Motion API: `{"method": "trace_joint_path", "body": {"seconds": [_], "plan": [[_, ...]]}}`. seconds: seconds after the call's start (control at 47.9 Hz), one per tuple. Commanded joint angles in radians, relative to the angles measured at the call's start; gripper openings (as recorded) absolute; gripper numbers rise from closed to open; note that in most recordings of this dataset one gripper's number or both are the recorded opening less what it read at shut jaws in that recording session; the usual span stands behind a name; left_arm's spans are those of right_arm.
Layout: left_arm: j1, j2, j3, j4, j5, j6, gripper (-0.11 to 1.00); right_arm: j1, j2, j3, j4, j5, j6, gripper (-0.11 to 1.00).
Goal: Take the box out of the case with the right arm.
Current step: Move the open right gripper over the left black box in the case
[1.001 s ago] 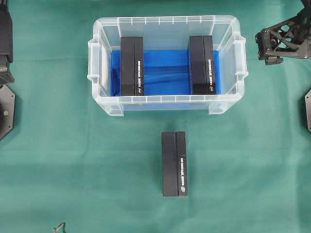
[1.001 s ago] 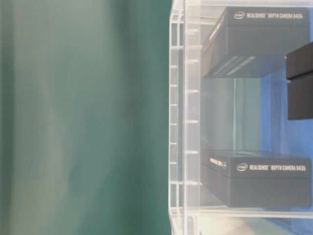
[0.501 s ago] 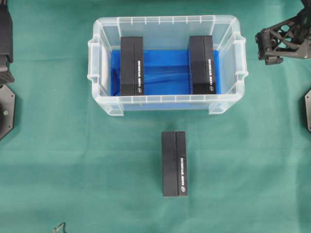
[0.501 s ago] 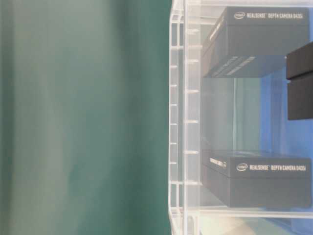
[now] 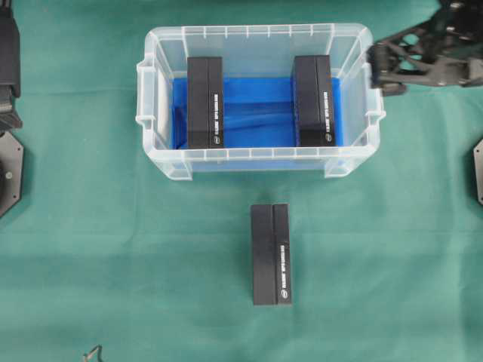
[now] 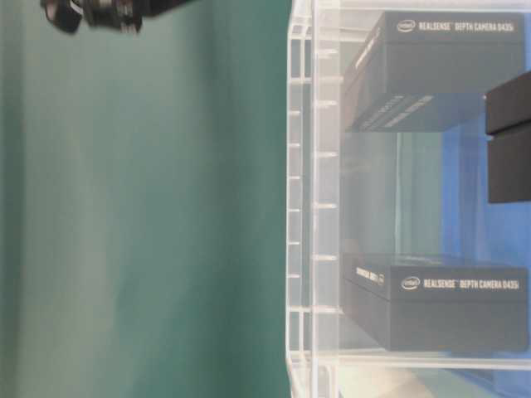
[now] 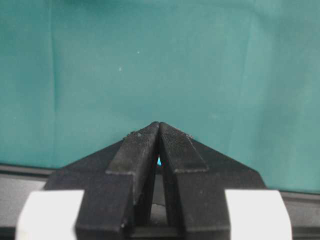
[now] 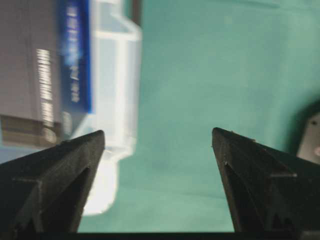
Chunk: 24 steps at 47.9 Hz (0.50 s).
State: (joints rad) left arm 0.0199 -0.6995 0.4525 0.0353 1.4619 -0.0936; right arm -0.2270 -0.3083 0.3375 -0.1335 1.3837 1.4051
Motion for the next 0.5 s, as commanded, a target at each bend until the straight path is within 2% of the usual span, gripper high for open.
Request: {"method": "trace_joint_path", "body": {"seconds": [0.0,0.48], "plan": [[0.003,0.002,-0.023,0.003,-0.005,0.002,0.0,0.012,0.031,-0.061,0.002,-0.014,-0.003,0.87],[0.003,0.0,-0.025,0.003,-0.005,0.0,0.0,0.057,0.322,-0.403,0.002,-0.026,-0.008,0.87]]}}
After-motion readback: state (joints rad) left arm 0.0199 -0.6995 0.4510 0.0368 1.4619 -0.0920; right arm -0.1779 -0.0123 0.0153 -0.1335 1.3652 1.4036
